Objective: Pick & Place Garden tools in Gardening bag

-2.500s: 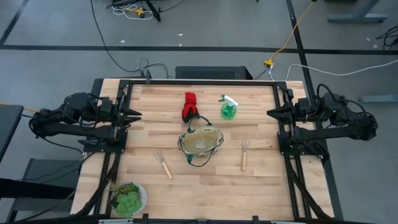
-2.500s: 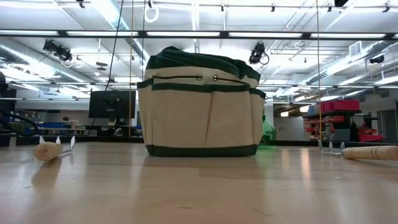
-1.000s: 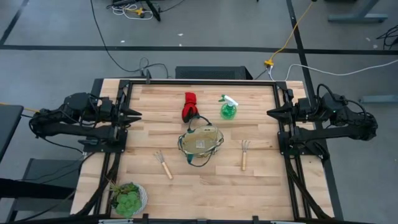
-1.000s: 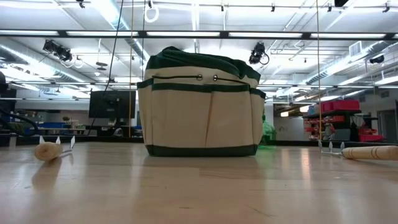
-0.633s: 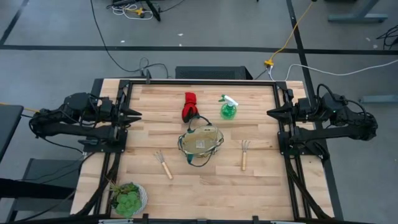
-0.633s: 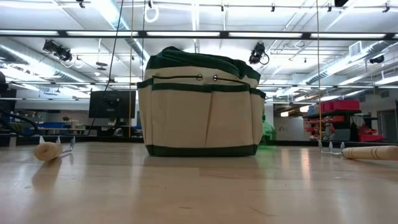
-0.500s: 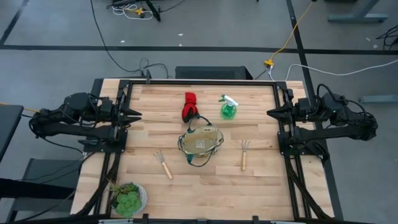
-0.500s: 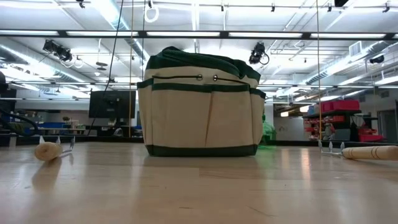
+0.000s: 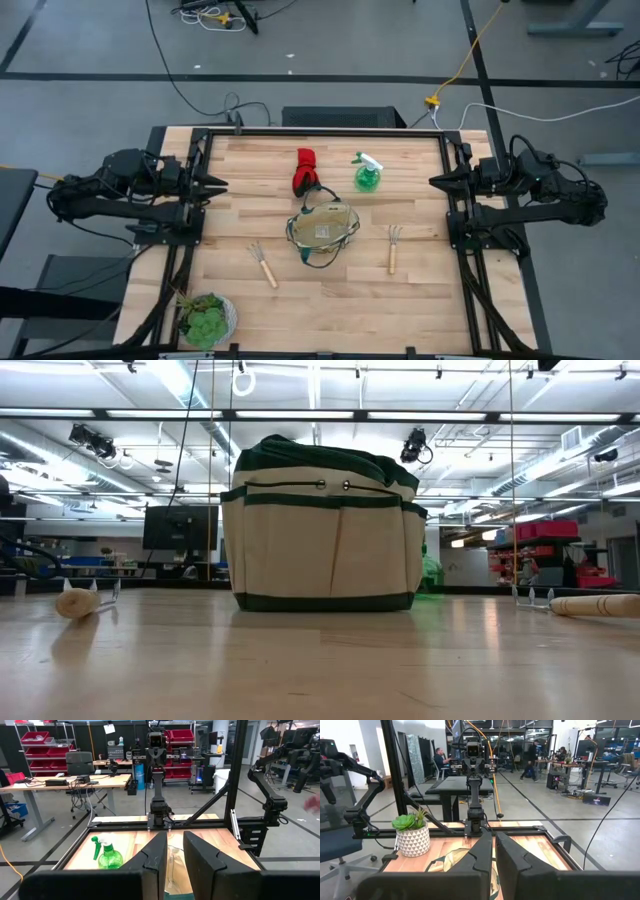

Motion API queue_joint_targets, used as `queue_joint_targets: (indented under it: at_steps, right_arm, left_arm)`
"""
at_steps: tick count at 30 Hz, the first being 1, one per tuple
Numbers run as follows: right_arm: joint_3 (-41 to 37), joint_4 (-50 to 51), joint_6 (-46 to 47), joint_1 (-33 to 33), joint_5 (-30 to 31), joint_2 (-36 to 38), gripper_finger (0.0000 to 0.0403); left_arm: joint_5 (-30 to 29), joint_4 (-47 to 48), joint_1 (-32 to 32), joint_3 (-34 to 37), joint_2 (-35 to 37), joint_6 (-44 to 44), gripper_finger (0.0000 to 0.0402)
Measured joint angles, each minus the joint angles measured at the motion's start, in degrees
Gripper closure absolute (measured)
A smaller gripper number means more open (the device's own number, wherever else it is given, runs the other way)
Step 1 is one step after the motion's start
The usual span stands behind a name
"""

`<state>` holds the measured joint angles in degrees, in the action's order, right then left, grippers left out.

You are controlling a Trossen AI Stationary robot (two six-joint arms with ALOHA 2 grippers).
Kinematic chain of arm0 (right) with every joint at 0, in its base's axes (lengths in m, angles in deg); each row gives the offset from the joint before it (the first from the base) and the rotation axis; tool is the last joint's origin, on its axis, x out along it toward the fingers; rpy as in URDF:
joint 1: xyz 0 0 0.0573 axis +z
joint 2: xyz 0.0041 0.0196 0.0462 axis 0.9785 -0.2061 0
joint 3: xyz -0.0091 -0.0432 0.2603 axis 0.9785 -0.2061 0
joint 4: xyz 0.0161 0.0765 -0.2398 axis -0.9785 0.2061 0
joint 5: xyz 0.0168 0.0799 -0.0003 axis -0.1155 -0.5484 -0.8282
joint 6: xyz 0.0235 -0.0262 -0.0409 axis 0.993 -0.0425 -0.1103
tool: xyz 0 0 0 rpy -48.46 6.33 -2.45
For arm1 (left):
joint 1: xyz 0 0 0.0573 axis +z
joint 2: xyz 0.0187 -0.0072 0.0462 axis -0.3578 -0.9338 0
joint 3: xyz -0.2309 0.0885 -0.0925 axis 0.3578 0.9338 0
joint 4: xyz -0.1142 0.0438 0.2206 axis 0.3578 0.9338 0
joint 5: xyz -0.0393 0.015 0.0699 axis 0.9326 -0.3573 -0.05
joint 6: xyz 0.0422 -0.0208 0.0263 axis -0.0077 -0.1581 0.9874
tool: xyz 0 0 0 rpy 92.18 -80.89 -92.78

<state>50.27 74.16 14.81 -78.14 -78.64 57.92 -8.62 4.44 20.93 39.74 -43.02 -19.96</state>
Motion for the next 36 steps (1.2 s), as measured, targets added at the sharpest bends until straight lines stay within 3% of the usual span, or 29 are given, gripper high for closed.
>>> queue_joint_targets:
  at_steps: [27, 36]
  right_arm:
    - [0.0, -0.1, 0.1, 0.0, 0.2, 0.0, 0.0376]
    - [0.0, -3.1, 8.6, 0.0, 0.2, 0.0, 0.0376]
  left_arm:
    - [0.0, 0.0, 0.0, 0.0, 0.0, 0.0, 0.033]
    - [0.0, 0.0, 0.0, 0.0, 0.0, 0.0, 0.033]
